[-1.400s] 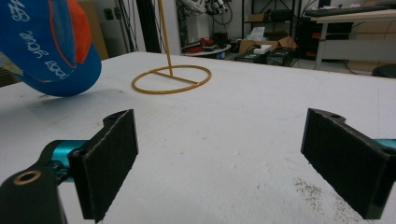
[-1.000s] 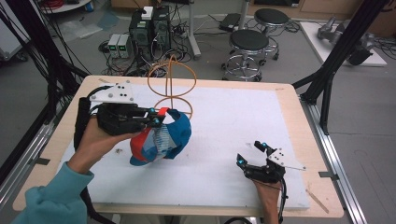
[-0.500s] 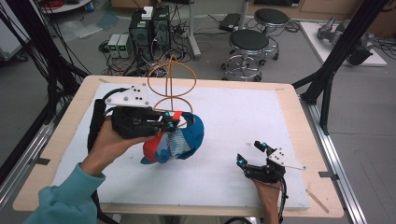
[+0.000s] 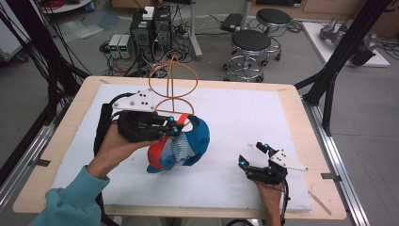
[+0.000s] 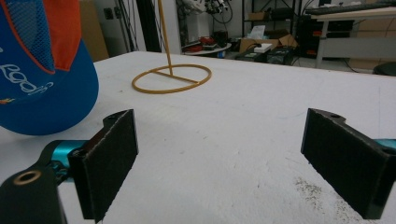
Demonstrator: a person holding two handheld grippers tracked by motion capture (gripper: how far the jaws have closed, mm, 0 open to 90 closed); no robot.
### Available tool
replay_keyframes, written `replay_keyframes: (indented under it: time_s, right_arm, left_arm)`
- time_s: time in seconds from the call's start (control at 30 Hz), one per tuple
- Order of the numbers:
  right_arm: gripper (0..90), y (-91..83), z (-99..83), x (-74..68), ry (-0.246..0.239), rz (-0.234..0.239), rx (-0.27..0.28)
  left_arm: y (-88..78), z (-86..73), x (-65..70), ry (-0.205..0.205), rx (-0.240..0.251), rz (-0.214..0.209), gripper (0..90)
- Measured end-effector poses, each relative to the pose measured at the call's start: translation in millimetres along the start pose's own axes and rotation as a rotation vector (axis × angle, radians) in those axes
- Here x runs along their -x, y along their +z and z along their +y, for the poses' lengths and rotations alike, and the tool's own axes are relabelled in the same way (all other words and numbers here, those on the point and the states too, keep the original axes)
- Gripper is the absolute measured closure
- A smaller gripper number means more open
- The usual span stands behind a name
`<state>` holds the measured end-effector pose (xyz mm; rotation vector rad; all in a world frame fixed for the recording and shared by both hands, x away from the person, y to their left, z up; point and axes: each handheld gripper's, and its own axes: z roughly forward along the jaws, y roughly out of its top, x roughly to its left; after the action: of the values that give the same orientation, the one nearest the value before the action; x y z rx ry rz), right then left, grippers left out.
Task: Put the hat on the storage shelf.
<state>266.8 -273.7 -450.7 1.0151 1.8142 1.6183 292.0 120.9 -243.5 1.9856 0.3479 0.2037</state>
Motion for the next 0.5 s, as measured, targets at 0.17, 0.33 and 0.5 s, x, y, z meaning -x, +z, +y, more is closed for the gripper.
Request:
replay_keyframes:
  time_s: [0.17,0.33,0.5]
  right_arm:
    - [9.9,0.1,0.0,-0.2,-0.001,-0.002,0.000]
    - [9.9,0.1,0.0,-0.4,-0.002,-0.002,-0.004]
    - [9.9,0.3,0.1,-1.0,-0.006,-0.003,-0.009]
  left_arm:
    - [-5.9,-8.1,-6.3,-0.013,-0.009,0.025,86.1]
    - [-13.9,-18.9,-13.1,-0.027,-0.021,0.054,86.3]
    - [-14.4,-33.2,-17.9,-0.030,-0.057,0.080,86.5]
